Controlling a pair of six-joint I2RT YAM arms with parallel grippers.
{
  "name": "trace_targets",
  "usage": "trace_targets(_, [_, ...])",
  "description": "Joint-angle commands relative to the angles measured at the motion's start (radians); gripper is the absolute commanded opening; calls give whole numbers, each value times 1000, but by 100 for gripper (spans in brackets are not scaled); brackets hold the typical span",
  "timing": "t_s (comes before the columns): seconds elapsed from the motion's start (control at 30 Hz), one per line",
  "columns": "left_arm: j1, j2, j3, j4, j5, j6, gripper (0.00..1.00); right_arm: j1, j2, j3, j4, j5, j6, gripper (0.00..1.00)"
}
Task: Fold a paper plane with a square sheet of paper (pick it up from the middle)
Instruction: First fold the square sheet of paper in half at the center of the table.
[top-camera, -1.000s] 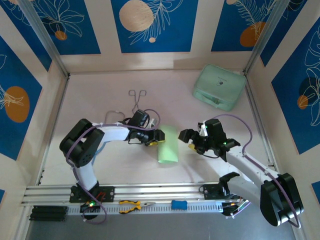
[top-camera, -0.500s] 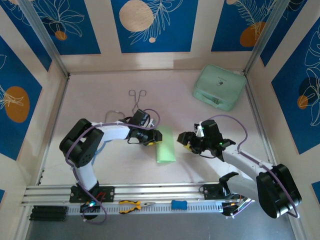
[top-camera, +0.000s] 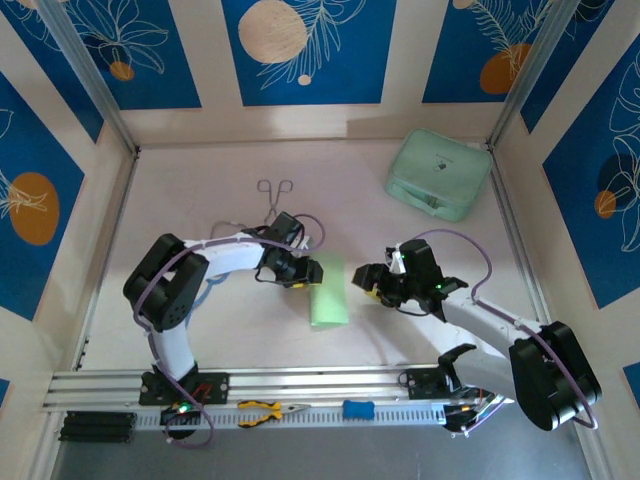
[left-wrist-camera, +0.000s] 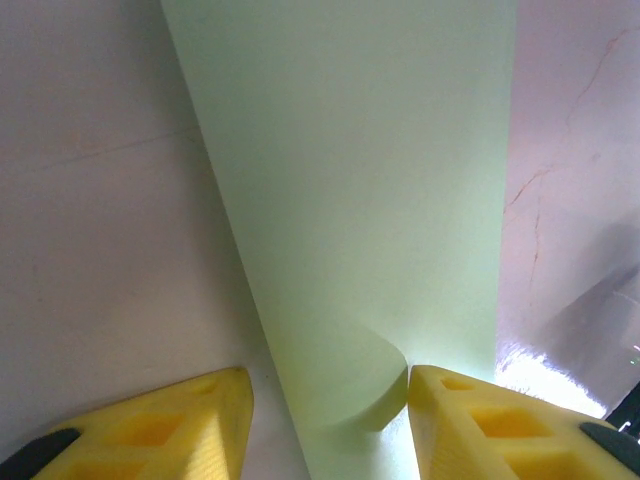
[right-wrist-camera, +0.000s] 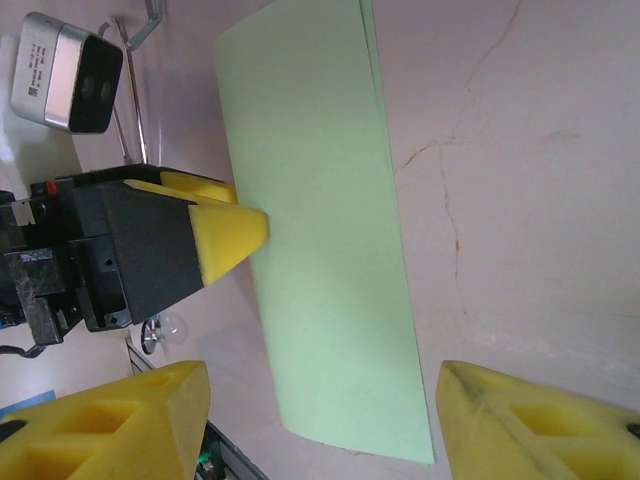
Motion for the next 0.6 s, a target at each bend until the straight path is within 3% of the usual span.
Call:
trace_targets(0.0, [8,31,26,-73,-8,46,48,7,16,-13,7,-11,8,62])
trace_targets(0.57, [6,113,130,-277,-138,121,48,16,33,-14,9,1,7,62])
